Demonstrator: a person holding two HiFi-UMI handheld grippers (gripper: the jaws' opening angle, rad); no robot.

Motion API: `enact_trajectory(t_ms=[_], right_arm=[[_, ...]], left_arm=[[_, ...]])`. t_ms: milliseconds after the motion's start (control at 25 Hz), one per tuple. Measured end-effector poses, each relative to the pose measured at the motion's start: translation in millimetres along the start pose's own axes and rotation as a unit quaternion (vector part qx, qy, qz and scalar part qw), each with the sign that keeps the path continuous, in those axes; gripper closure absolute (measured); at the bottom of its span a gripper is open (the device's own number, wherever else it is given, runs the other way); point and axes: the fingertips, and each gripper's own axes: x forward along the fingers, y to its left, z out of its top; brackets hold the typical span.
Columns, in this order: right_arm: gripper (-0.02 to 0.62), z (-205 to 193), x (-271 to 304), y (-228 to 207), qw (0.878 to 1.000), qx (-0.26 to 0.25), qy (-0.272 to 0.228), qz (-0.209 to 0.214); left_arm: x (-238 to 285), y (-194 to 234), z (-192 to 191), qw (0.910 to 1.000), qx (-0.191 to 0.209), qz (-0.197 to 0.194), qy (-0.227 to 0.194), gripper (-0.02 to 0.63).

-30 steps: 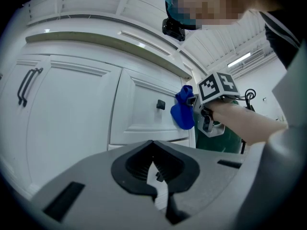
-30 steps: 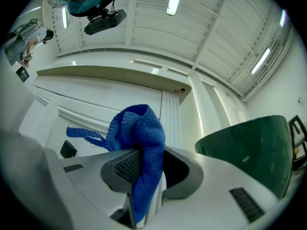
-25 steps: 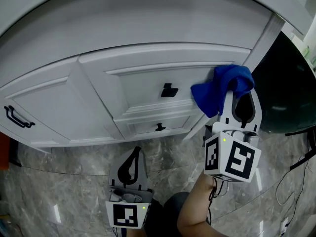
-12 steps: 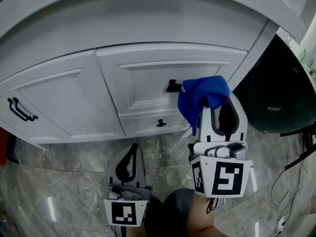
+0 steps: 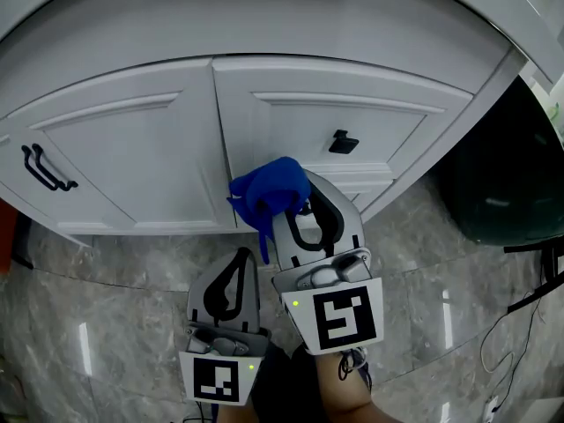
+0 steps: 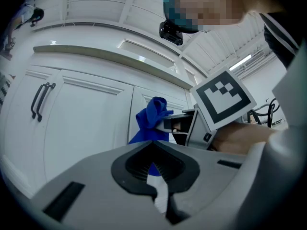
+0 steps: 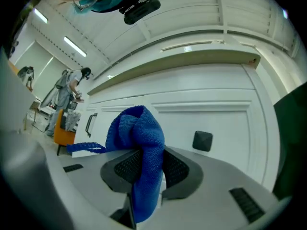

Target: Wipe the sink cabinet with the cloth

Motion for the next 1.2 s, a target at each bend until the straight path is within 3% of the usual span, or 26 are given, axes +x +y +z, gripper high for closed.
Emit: enact_trajectory(t_ms=[440, 1200], right_arm=[[0.480, -13, 28, 24, 1.000, 0.003, -0.003, 0.023], [0.479, -24, 33, 18, 1.000, -0.008, -0.006, 0.022]], left_arm=[[-3, 19, -10, 0.9996, 0.018, 0.018, 0.016, 0.606], [3, 12, -14, 0.9996, 0.016, 0.011, 0.020, 0.606]])
